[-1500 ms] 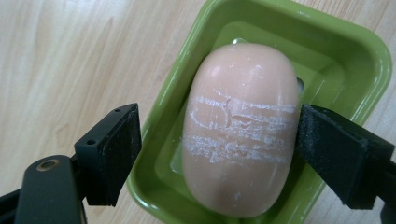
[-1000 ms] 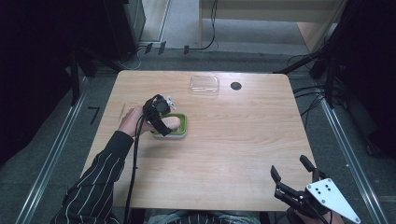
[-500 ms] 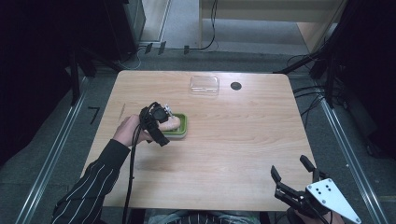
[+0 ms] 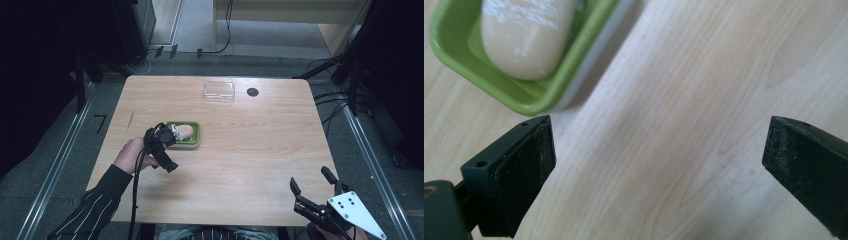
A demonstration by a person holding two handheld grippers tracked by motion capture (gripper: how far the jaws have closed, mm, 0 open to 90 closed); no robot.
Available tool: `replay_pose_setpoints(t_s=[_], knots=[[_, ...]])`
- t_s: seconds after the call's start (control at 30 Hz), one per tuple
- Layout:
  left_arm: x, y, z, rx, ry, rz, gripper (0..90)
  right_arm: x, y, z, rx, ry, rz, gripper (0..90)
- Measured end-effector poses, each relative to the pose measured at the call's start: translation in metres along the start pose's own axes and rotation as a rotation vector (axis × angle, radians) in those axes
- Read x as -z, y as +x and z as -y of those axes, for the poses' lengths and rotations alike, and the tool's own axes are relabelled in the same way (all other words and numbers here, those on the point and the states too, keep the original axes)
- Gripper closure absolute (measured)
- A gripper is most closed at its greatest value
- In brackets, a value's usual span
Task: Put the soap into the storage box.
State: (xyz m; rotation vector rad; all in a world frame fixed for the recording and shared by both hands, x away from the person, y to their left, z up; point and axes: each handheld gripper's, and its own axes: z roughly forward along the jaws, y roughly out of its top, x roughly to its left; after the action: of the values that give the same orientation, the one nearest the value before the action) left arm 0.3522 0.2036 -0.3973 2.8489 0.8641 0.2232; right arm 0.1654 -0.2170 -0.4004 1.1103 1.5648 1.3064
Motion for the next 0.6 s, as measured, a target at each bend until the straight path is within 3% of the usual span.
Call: replay_pose_setpoints(t_s=[0.37, 0.6], knots=[[-0.007, -0.014, 0.023, 0.042, 0.035, 0.048, 0.8, 0.000, 0.000, 0.000, 0.001, 0.001, -0.001, 13.3], [-0.009, -0.022, 0.037, 0.094, 0.037, 0.061, 0.6, 0.000, 0.001, 0.000, -0.001, 0.004, -0.002, 13.2]])
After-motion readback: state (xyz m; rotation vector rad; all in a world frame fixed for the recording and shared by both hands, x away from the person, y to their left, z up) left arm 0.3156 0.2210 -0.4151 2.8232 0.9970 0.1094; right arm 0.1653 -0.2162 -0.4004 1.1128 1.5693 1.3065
